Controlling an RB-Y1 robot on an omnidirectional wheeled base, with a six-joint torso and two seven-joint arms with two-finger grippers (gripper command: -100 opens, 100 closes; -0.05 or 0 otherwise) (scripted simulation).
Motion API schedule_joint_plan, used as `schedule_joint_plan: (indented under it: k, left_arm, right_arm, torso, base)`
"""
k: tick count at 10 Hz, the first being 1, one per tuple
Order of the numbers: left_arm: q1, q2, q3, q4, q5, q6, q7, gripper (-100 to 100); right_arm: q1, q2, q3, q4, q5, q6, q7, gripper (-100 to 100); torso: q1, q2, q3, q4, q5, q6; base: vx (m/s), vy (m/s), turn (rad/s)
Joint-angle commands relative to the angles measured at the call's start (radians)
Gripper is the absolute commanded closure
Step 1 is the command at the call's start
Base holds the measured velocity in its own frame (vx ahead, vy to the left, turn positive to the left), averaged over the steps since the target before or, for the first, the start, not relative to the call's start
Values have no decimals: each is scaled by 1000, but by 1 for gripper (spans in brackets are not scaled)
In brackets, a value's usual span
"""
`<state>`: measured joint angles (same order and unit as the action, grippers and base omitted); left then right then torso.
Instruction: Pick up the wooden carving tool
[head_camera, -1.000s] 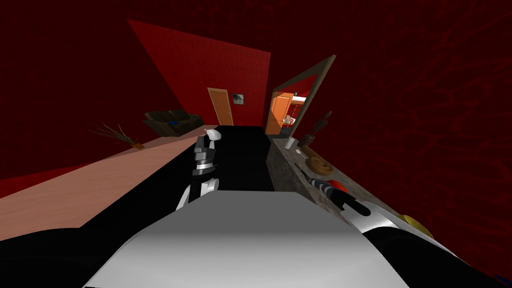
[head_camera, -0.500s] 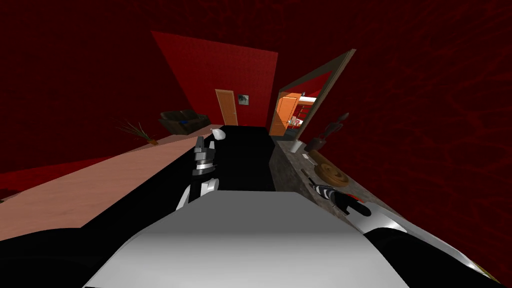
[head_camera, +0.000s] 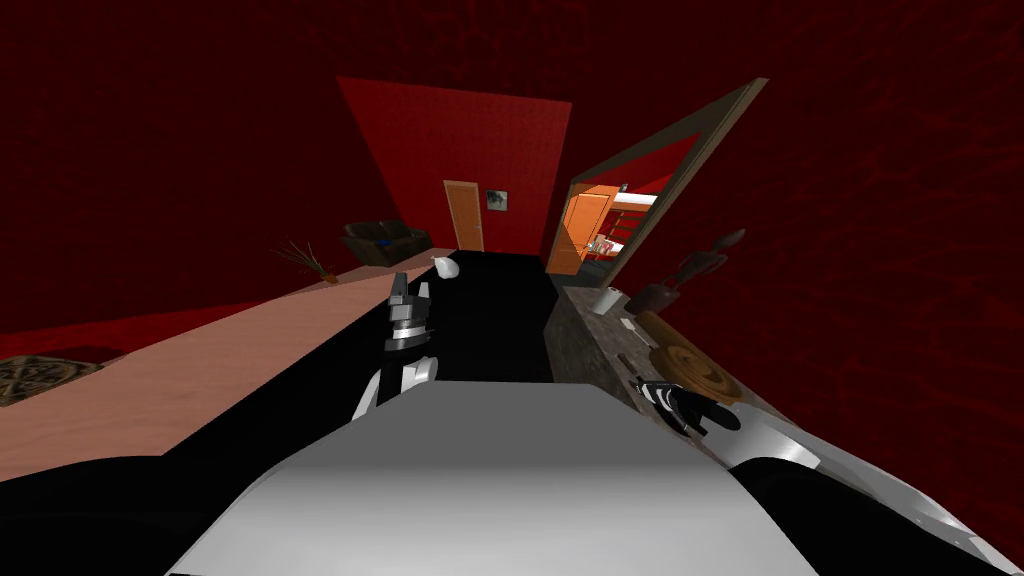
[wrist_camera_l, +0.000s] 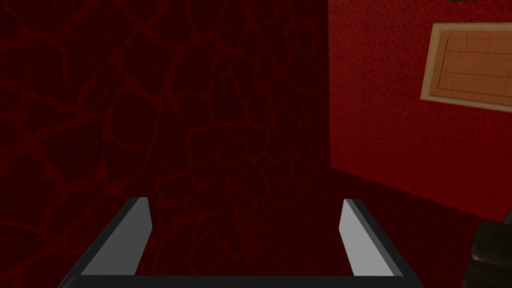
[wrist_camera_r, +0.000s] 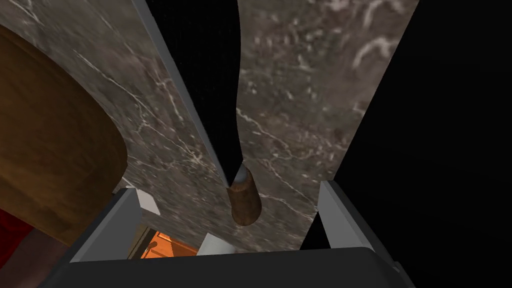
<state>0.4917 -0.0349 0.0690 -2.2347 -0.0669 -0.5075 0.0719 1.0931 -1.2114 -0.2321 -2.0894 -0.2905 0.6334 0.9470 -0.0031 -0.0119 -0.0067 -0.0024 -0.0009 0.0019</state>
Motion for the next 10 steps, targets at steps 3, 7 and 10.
schedule_joint_plan:
  k: [3, 7, 10]
  left_arm:
    - [0, 0, 0, 0, 0, 0, 0, 0]
    - [0, 0, 0, 0, 0, 0, 0, 0]
    - [0, 0, 0, 0, 0, 0, 0, 0]
  right_arm:
    - [16, -33, 4, 1, -10, 32, 25, -100]
    - [38, -35, 9, 70, -4, -58, 40, -100]
    - [53, -35, 12, 116, 0, -124, 49, -100]
  torso:
    - [-1, 2, 1, 0, 0, 0]
    - [1, 3, 2, 1, 0, 1]
    - [2, 2, 1, 0, 0, 0]
  base:
    - [38, 4, 74]
    - [40, 22, -35]
    - [62, 37, -28]
